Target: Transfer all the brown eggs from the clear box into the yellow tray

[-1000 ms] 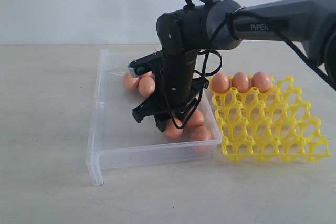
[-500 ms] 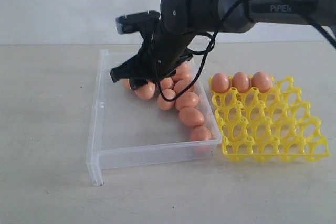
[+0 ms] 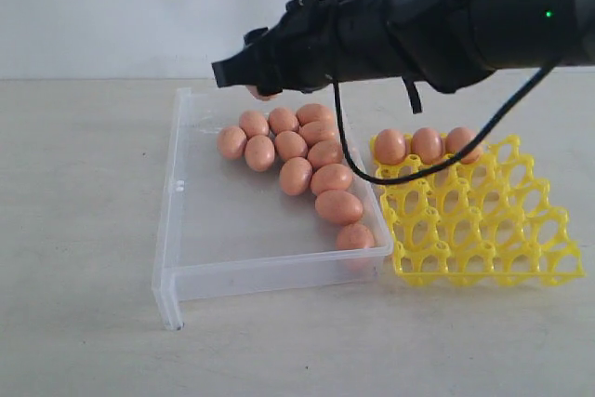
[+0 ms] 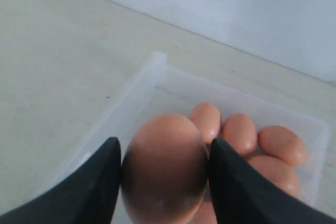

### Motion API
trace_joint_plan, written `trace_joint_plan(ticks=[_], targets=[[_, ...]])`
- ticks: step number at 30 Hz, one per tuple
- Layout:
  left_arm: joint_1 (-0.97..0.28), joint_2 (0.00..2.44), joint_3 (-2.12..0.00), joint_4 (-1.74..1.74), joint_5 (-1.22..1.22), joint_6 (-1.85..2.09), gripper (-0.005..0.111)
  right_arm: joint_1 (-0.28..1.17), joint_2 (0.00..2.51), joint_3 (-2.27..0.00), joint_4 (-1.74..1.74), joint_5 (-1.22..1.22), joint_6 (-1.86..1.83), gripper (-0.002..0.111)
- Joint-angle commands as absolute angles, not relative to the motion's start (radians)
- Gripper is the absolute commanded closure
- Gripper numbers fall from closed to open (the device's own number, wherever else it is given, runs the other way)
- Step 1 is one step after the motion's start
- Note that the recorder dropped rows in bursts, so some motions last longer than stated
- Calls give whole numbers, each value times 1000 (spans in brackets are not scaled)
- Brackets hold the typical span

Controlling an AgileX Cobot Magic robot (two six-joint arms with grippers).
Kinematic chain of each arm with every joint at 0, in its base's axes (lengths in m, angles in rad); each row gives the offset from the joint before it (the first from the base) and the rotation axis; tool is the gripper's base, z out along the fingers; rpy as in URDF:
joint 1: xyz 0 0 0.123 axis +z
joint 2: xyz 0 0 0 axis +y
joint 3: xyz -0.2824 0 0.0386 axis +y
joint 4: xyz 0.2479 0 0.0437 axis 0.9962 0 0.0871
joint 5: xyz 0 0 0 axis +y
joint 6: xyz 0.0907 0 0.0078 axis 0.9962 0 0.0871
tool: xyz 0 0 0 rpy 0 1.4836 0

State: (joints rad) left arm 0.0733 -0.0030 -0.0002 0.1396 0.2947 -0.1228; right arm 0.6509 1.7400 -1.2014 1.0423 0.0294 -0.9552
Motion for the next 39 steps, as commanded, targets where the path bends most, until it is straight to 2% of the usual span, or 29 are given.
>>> trace_joint_plan(ticks=[1, 4, 11, 17, 23, 27, 28, 31, 32, 34, 39], targets=[[69, 0, 0, 143, 288, -126, 111, 642, 1688, -1136, 1053, -204, -978, 109], [69, 0, 0, 143, 288, -126, 111, 596, 1656, -1147, 1024, -279, -978, 109], [69, 0, 0, 143, 288, -126, 111, 397, 1607, -1151, 1022, -229, -967, 109], [69, 0, 0, 143, 288, -126, 111, 160, 1668, -1151, 895, 68, -991, 109], [69, 0, 0, 143, 288, -126, 111, -9, 1678, -1151, 1016, 226, -987, 109], [69, 0, 0, 143, 288, -126, 111, -12, 1678, -1151, 1241, 318, -1342, 109], [69, 0, 0, 143, 288, -126, 111, -12, 1686, -1151, 1376, 397, -1597, 109], [69, 0, 0, 143, 288, -126, 111, -21, 1789, -1189, 1736, 308, -1978, 109], [69, 0, 0, 143, 288, -126, 111, -37, 1832, -1212, 1744, 308, -2023, 109], [69, 0, 0, 143, 288, -126, 111, -84, 1925, -1295, 1744, 444, -1986, 109], [69, 0, 0, 143, 288, -126, 111, -261, 2021, -1342, 1744, 1064, -1962, 109]])
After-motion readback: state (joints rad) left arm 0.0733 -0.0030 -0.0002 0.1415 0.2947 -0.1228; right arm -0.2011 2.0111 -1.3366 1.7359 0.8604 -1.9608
